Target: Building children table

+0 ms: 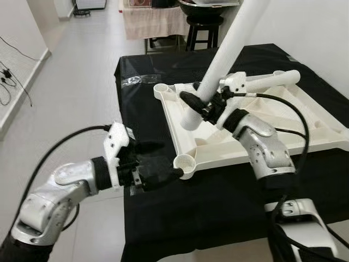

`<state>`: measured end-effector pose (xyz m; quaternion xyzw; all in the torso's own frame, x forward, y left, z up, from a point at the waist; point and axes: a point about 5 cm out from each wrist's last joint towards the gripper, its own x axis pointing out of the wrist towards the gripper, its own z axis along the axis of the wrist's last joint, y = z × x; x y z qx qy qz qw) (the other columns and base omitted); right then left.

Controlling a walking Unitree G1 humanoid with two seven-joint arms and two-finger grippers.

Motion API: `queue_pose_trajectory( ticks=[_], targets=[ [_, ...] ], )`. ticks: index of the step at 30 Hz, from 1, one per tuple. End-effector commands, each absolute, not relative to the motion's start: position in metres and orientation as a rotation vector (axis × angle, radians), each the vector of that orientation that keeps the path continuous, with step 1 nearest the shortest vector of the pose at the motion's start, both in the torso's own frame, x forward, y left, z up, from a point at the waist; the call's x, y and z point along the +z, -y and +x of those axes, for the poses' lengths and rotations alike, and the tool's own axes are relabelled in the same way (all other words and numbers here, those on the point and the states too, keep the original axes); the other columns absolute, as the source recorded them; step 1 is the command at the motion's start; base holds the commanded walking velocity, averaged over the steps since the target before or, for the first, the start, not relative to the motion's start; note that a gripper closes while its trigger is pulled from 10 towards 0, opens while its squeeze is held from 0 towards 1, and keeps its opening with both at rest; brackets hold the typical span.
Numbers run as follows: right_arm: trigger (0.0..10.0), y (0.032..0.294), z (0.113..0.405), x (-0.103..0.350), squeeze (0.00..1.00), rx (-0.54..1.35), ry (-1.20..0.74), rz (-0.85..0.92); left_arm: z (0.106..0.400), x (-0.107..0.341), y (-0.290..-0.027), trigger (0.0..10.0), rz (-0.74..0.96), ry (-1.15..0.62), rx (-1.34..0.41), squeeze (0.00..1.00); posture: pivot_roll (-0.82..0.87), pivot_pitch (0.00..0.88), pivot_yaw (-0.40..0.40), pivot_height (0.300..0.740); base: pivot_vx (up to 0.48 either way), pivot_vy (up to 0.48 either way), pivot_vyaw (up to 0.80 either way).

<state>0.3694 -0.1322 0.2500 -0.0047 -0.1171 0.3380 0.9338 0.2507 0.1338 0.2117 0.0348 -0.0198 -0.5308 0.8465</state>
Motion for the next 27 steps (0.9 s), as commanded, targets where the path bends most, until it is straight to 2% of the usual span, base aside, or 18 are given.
queue_pose_trajectory(
  ticks=[1,3,5,7,11,14,21,27],
  targets=[
    [10.0,0.133,0.370,0.253,0.00,0.678,0.257,-0.012,0.247,0.209,-0.133,10.0,0.102,0.028,-1.126,0.00,0.00,0.180,-0.032,0.740,0.000,0.000,0.00],
    [10.0,0.132,0.369,0.255,0.00,0.702,0.265,0.002,0.244,0.204,-0.131,10.0,0.090,0.008,-1.123,0.00,0.01,0.190,-0.026,0.740,0.000,0.000,0.00],
    [10.0,0.125,0.360,0.256,0.00,0.813,0.286,0.013,0.234,0.192,-0.122,10.0,0.068,-0.031,-1.132,0.00,0.02,0.199,-0.018,0.740,0.000,0.000,0.00],
    [10.0,0.125,0.360,0.256,0.00,0.813,0.286,0.013,0.234,0.192,-0.122,10.0,0.068,-0.031,-1.132,0.00,0.02,0.199,-0.018,0.740,0.000,0.000,0.00],
    [10.0,0.123,0.347,0.247,0.00,0.997,0.269,-0.042,0.210,0.173,-0.102,10.0,0.056,-0.087,-1.164,0.00,0.04,0.224,-0.024,0.740,0.000,0.000,0.00],
    [10.0,0.124,0.346,0.248,0.00,1.024,0.269,-0.041,0.207,0.170,-0.101,10.0,0.061,-0.095,-1.157,0.00,0.05,0.230,-0.024,0.740,0.000,0.000,0.00],
    [10.0,0.122,0.337,0.249,0.00,1.182,0.255,-0.055,0.196,0.158,-0.100,10.0,0.113,-0.110,-1.078,0.00,0.06,0.259,-0.020,0.740,0.000,0.000,0.00],
    [10.0,0.112,0.320,0.246,0.00,1.385,0.225,-0.029,0.195,0.156,-0.103,10.0,0.164,-0.082,-0.918,0.00,0.07,0.278,-0.023,0.740,0.000,0.000,0.00]
  ],
)
